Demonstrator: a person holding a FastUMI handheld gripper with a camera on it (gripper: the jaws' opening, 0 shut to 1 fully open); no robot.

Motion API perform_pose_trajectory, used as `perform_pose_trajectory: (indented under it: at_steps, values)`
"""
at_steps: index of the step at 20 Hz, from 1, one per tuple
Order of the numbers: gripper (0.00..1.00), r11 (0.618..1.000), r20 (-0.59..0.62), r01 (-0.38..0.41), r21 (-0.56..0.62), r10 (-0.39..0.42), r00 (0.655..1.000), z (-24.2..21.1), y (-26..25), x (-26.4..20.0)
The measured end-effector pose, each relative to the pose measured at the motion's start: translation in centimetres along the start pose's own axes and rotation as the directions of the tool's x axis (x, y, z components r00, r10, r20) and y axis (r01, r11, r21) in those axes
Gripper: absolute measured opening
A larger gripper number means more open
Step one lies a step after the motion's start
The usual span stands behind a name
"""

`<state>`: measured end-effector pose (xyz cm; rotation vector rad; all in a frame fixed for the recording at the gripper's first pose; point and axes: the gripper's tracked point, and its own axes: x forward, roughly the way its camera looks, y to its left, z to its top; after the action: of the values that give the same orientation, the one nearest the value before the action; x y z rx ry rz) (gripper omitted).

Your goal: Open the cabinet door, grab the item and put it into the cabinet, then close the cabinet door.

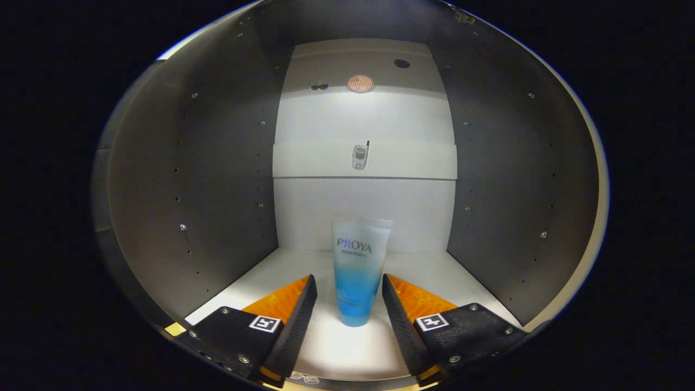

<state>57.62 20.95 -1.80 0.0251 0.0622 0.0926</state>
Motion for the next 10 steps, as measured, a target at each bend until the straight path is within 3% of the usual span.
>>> perform_pose_trajectory:
  at_steps: [3,6,10]
  values:
    - [0.81,1.0,0.008,0.022,-0.008,-0.022,1.0,0.3,-0.5,-0.1]
    - [0.93,1.0,0.007,0.026,0.008,-0.026,1.0,0.5,-0.5,-0.6]
    - [0.94,0.999,0.012,0.032,0.033,-0.032,0.999,1.7,-0.5,-3.5]
